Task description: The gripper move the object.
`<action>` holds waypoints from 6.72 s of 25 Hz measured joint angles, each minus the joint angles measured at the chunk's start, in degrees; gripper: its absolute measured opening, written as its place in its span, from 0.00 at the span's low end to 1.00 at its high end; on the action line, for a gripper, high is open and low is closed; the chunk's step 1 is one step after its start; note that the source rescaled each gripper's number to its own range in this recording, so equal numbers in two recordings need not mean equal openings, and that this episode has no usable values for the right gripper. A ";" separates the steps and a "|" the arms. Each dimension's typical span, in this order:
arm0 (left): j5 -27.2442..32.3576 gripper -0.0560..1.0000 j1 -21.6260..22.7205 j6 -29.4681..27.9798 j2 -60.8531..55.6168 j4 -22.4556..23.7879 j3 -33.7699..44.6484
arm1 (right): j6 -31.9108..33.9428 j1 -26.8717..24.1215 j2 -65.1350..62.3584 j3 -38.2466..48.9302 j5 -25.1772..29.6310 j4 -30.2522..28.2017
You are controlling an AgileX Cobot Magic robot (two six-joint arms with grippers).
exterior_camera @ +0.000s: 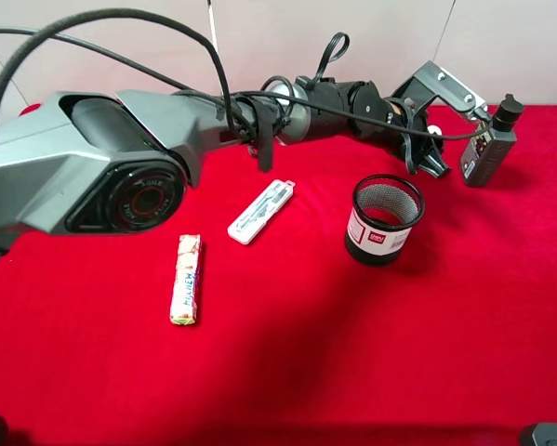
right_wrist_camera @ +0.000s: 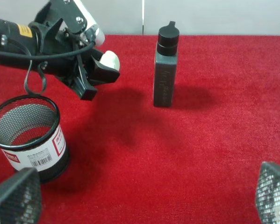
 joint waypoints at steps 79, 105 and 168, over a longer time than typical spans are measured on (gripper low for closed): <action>23.15 0.47 1.77 -8.99 -10.20 11.04 -0.62 | 0.00 0.00 0.00 0.00 0.00 0.67; 50.35 0.54 1.77 -20.43 -24.75 23.56 -0.68 | 0.00 0.00 0.00 0.00 0.00 0.67; 60.03 1.00 1.77 -42.36 -112.89 37.22 78.91 | 0.00 0.00 0.00 0.00 -0.05 0.67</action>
